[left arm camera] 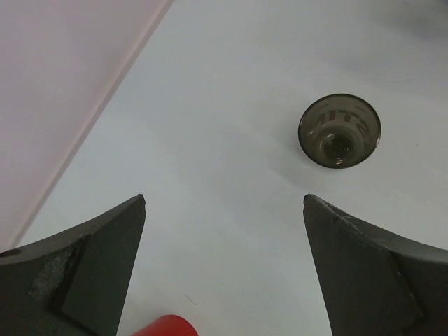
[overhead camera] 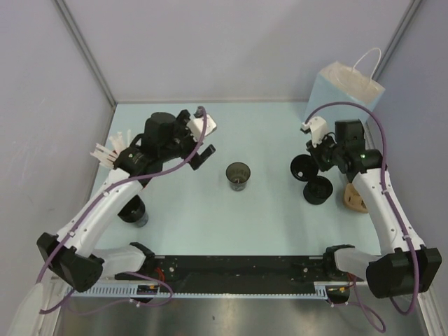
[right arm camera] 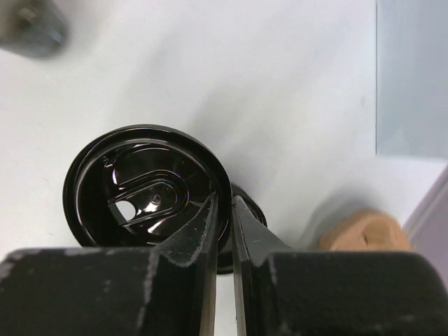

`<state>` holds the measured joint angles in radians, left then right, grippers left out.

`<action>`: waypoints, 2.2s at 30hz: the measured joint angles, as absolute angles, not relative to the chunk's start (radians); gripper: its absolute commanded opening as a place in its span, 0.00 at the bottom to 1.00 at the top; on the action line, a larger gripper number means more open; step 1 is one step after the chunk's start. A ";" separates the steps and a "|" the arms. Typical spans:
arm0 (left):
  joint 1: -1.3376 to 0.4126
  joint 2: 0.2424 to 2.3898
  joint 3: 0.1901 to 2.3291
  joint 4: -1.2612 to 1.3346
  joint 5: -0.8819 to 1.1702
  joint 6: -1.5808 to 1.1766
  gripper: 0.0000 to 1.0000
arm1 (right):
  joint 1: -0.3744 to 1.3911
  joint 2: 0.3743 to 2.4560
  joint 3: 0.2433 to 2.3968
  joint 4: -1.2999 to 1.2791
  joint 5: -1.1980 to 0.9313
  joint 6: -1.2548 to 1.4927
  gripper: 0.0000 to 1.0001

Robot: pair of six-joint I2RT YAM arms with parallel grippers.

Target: Pack the takeout coffee

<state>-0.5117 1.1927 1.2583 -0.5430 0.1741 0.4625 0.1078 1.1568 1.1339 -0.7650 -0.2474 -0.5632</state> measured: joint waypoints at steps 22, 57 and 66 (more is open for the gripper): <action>-0.833 1.290 1.369 -0.553 -0.079 0.918 0.99 | 0.294 1.764 1.851 -1.144 -0.698 -0.653 0.13; -0.928 1.176 1.085 -0.286 0.344 1.273 0.82 | 0.380 1.778 1.797 -1.264 -1.078 -0.885 0.14; -0.942 1.178 1.073 -0.265 0.344 1.275 0.66 | 0.408 1.777 1.795 -1.266 -1.090 -0.892 0.14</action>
<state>-0.9421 1.1782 1.0729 -0.2649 0.3435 1.2751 0.4080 1.7771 1.7954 -1.2663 -1.0901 -0.8925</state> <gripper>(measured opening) 0.696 0.142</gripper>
